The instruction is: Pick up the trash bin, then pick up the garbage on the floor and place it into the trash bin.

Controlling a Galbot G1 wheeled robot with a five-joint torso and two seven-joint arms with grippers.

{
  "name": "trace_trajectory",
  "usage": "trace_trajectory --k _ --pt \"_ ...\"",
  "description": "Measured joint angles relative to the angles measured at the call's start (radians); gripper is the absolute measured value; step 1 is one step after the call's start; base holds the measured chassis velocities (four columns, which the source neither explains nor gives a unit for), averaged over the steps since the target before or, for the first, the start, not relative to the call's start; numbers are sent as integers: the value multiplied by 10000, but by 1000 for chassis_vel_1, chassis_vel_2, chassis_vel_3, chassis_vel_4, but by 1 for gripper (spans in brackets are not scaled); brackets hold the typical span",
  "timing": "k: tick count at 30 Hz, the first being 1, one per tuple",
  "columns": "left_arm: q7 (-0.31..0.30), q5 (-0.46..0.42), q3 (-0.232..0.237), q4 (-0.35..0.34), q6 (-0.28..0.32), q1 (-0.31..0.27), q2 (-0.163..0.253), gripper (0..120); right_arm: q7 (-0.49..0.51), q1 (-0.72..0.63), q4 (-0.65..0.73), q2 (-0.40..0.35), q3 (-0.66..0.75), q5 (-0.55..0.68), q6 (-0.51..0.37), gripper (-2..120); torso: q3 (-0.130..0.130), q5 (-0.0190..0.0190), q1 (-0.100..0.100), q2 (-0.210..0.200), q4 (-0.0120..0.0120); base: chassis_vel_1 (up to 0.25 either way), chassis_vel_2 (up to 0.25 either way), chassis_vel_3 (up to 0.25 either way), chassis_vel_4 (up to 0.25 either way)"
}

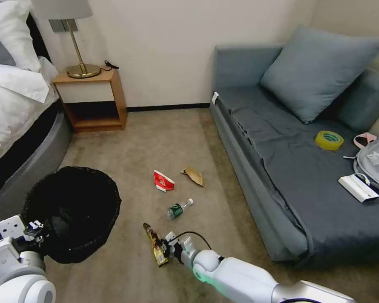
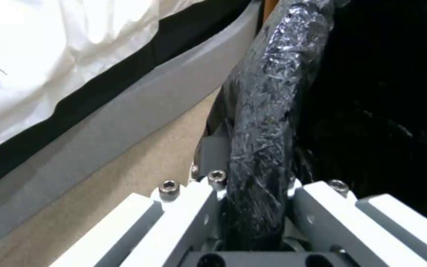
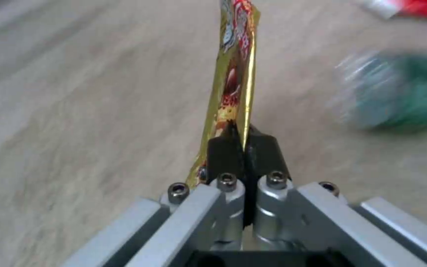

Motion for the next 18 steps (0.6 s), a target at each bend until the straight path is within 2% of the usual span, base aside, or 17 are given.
trace_trajectory --k 6,11,18 --pt "0 0 134 71 14 -96 1 2 547 -48 1445 -883 633 378 -342 0 0 0 0 0 0 0 0 0 0" --pt "-3 -1 240 167 16 -120 32 2 1087 -198 3370 -2053 1415 815 -769 0 0 0 0 1 -1 0 0 0 0" --pt "2 74 424 232 5 -122 15 2 1646 -370 5158 -2670 1865 1259 -1171 0 0 0 0 2 -1 0 0 0 0"
